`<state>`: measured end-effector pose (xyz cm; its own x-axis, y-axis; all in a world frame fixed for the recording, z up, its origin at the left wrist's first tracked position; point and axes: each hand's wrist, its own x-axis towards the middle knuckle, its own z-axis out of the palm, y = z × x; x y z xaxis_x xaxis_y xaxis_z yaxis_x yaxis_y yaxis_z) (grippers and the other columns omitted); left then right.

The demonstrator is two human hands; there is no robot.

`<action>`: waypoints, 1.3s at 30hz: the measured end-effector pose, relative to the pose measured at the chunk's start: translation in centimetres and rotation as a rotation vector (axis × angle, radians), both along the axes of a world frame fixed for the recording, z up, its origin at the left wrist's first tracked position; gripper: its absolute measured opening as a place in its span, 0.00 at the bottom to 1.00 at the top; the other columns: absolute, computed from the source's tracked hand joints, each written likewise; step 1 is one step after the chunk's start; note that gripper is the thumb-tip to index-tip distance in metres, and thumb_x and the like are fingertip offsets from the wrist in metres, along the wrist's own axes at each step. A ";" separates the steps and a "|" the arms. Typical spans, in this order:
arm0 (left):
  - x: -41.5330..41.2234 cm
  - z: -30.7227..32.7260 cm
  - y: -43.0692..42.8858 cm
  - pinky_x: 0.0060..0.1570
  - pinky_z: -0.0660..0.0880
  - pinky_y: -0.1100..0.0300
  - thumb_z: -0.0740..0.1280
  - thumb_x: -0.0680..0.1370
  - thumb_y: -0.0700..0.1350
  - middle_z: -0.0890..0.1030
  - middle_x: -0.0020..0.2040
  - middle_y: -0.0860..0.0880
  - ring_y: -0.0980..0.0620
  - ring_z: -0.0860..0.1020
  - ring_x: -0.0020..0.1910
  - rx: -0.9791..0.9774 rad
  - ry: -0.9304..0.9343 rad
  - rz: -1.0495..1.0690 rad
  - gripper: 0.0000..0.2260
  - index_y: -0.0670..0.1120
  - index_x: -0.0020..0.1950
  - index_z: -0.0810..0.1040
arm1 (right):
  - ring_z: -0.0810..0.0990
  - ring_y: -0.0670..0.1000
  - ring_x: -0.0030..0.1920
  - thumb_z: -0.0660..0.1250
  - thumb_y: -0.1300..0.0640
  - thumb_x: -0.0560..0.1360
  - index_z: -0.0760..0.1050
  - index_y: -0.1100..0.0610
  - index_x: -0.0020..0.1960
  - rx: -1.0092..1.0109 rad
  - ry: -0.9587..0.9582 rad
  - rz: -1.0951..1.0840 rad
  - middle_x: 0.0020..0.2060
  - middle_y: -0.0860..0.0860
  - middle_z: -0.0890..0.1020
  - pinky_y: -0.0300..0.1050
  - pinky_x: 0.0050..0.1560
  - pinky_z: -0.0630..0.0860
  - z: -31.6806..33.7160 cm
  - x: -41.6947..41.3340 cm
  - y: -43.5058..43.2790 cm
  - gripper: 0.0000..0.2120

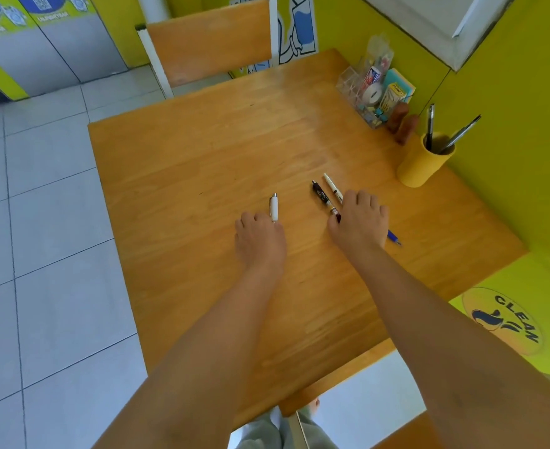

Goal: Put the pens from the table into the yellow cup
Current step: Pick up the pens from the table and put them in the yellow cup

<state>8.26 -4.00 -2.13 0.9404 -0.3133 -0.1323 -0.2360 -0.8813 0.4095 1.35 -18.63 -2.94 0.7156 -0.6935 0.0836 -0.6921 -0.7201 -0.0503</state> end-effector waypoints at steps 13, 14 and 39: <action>1.1 0.6 -3.8 0.37 0.74 0.55 0.58 0.83 0.48 0.85 0.48 0.47 0.44 0.83 0.45 -0.359 0.381 0.157 0.09 0.46 0.47 0.72 | 0.76 0.58 0.58 0.63 0.54 0.78 0.71 0.60 0.59 0.238 0.139 -0.030 0.57 0.57 0.79 0.49 0.53 0.70 1.6 3.9 -1.6 0.13; 1.1 0.6 -4.0 0.39 0.77 0.54 0.59 0.83 0.48 0.85 0.47 0.47 0.45 0.83 0.45 -0.400 0.414 0.168 0.08 0.46 0.47 0.72 | 0.77 0.59 0.57 0.63 0.54 0.77 0.71 0.60 0.59 0.271 0.156 -0.045 0.56 0.57 0.79 0.48 0.50 0.69 1.8 4.0 -1.7 0.13; -2.0 7.0 -15.1 0.44 0.84 0.45 0.65 0.81 0.43 0.82 0.53 0.40 0.41 0.85 0.45 -0.884 0.792 0.013 0.04 0.45 0.53 0.72 | 0.83 0.62 0.45 0.70 0.53 0.74 0.76 0.62 0.47 0.581 -0.720 -0.274 0.42 0.60 0.84 0.63 0.45 0.80 8.9 -5.5 -11.4 0.11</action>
